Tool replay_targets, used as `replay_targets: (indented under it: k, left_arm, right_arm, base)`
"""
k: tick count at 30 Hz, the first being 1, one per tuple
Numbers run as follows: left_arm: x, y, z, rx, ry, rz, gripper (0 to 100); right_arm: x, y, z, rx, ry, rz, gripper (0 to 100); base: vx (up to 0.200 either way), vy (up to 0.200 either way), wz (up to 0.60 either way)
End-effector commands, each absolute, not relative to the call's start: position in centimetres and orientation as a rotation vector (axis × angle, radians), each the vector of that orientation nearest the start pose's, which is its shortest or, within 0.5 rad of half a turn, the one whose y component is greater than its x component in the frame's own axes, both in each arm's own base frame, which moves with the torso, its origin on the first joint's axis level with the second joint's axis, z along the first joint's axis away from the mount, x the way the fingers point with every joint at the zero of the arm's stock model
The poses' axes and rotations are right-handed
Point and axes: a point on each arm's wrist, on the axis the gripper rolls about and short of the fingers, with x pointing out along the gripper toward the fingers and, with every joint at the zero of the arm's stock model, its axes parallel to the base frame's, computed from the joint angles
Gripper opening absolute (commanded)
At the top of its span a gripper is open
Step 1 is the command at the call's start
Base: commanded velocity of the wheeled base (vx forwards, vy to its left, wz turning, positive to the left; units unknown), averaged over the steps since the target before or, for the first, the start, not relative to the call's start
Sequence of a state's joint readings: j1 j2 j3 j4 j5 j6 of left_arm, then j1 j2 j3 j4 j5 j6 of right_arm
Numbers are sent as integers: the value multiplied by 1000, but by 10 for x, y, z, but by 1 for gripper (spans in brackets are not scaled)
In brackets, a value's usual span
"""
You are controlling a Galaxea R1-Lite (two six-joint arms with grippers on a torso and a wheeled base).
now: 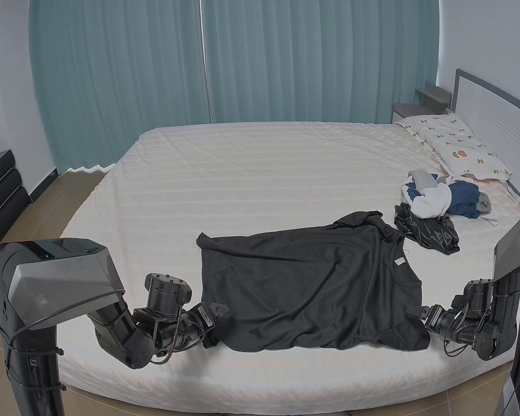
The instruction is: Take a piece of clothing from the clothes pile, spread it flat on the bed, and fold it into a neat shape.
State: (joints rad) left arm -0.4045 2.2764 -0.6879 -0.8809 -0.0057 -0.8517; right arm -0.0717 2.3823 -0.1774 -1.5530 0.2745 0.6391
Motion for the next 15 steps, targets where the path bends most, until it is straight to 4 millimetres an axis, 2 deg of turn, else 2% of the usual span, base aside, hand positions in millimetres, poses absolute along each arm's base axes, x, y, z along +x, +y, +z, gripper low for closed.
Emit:
replay_targets:
  k: [1,12,15]
  left_arm:
    - [316,-138,-25,-633,834,-62,0]
    - [310,-139,-29,-593,819,5,0]
    - [301,-135,-26,-578,827,25,0]
  right_arm:
    - [255,-10,-37,721,676,-3,100]
    - [237,-7,-39,658,746,9,100]
    - [230,-6,-40,615,771,22,100]
  base:
    - [0,0,0]
    - [0,0,0]
    - [0,0,0]
